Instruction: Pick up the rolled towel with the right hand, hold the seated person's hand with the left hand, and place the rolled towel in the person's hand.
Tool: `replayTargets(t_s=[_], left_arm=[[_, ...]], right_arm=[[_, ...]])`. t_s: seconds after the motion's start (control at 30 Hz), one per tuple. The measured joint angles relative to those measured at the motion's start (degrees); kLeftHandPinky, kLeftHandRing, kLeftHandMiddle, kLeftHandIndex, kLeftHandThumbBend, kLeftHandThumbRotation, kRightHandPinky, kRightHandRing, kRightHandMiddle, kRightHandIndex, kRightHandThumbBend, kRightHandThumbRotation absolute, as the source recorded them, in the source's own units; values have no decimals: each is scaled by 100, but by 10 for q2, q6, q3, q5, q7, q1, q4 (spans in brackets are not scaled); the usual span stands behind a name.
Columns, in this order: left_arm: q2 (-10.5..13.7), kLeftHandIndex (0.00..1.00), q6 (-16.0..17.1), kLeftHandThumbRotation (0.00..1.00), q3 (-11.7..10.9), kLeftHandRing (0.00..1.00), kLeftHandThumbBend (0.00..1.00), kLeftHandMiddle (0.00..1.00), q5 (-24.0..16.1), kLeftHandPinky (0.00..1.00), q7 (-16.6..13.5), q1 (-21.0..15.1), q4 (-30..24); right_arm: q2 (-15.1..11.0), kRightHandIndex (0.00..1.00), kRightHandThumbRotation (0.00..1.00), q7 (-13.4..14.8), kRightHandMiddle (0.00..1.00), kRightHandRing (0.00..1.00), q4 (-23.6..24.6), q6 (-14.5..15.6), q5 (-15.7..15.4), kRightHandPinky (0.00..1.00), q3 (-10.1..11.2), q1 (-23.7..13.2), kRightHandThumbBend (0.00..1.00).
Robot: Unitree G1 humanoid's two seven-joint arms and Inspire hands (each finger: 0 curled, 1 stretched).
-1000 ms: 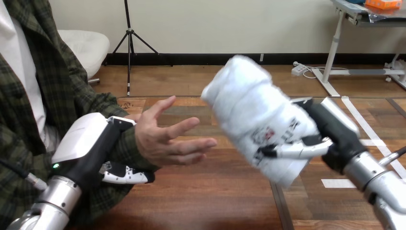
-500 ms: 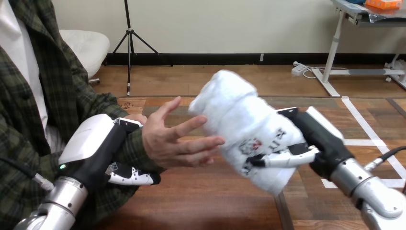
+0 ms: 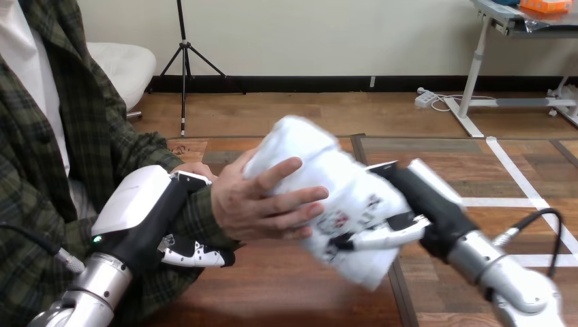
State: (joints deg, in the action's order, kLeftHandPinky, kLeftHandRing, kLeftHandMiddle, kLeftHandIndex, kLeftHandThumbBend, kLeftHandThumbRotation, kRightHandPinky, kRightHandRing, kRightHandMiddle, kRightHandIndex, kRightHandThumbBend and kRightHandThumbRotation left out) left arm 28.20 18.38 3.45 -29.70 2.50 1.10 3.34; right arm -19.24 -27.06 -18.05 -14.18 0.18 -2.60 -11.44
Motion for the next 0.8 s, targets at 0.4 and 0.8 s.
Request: replayTargets(t_s=[0.4, 0.8], left_arm=[[-2, 39, 0, 0, 1, 29, 87, 37, 0, 23, -2, 0, 3], [-2, 39, 7, 0, -1, 29, 87, 37, 0, 23, -13, 0, 6]], right_arm=[[22, 26, 0, 18, 23, 16, 14, 12, -17, 11, -19, 0, 76], [37, 26, 0, 21, 23, 16, 21, 27, -31, 11, -39, -3, 76]])
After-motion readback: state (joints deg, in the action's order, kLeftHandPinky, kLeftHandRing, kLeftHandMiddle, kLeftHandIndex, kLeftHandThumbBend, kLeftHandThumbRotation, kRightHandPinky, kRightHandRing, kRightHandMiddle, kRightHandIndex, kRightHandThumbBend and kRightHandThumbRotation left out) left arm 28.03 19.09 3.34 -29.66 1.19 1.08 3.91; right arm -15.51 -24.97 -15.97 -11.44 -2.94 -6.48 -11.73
